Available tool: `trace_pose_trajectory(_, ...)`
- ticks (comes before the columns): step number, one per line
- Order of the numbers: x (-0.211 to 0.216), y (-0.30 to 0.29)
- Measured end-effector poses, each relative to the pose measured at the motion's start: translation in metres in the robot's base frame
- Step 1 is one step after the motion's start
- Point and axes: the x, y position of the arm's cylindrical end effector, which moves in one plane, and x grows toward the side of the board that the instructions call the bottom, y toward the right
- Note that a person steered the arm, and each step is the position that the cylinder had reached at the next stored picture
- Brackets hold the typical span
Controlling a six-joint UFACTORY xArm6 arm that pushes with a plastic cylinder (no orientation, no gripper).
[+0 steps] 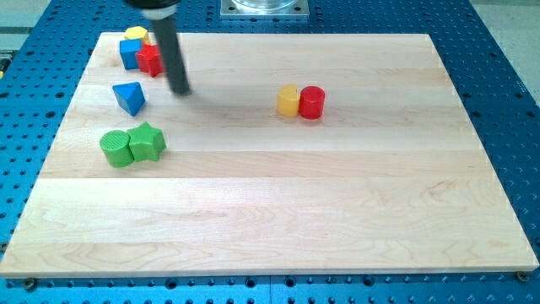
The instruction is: Place the cube into the triangle
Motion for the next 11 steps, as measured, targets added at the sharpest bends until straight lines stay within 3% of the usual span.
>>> trace_pose_trajectory(2,-0.110,-0.032)
trace_pose_trajectory(3,-0.112,-0.066)
trace_pose_trajectory(4,-0.100,-0.118)
trace_pose_trajectory(5,-0.055,-0.131)
trace_pose_trajectory(6,-0.027,-0.106)
trace_pose_trajectory(7,-0.050,-0.092)
trace_pose_trajectory(9,-0.006,-0.066)
trace_pose_trajectory(11,-0.010,-0.031)
